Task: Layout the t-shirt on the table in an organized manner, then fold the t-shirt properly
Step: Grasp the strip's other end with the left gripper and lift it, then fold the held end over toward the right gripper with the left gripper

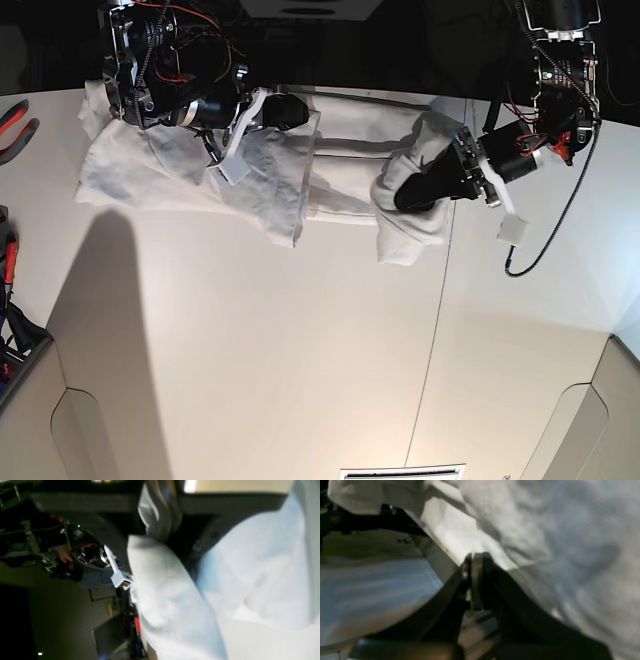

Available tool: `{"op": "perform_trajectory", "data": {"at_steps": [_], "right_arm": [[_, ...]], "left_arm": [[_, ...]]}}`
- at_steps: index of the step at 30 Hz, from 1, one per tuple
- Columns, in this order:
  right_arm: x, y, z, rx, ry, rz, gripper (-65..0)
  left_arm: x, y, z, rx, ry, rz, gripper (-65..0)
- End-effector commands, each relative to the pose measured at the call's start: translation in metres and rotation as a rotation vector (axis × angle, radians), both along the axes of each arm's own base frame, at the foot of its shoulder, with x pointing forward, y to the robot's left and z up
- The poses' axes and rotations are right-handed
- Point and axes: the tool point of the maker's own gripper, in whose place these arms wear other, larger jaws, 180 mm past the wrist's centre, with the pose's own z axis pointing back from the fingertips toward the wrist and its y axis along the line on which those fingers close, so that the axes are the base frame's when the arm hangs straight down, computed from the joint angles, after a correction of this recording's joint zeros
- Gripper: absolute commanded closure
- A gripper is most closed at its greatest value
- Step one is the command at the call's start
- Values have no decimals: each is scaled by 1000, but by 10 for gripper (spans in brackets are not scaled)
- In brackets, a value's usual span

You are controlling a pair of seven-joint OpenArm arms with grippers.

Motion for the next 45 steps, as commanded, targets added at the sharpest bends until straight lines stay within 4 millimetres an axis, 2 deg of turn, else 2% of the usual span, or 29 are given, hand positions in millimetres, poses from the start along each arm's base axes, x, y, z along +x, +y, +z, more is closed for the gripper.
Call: {"op": "perform_trajectory", "data": {"at_steps": [1,8,19,23,28,32,34,37,42,45], "right_arm": [[9,2,9,23,-35,-9,0],[9,3,9,26,-35,-10,0],[10,4,11,36,-36,-14,0],[19,8,40,109,-83,-14,0],[43,-4,89,44,-283,18,0],[49,-14,119,-15,-391,37,0],[53,-30,113,-120,-399,14,0],[53,-60,88,-276,-348,-59,0],[40,-75,58,-341,-300,-136,0],[40,-99,29,-453,-227,-211,0]], "left_arm": [[7,-6,13,-37,-46,3,0],[14,-36,23,-121,-69,8,0],[19,-41,27,-138,-81,14,0],[21,-39,28,-142,-87,29,0],[24,-36,21,-96,-85,51,0],[25,-36,22,-96,-86,52,0],[25,-36,22,-97,-86,52,0],[25,-36,22,-97,-86,52,0],[25,-36,23,-101,-88,53,0],[25,-36,22,-101,-88,54,0]]}}
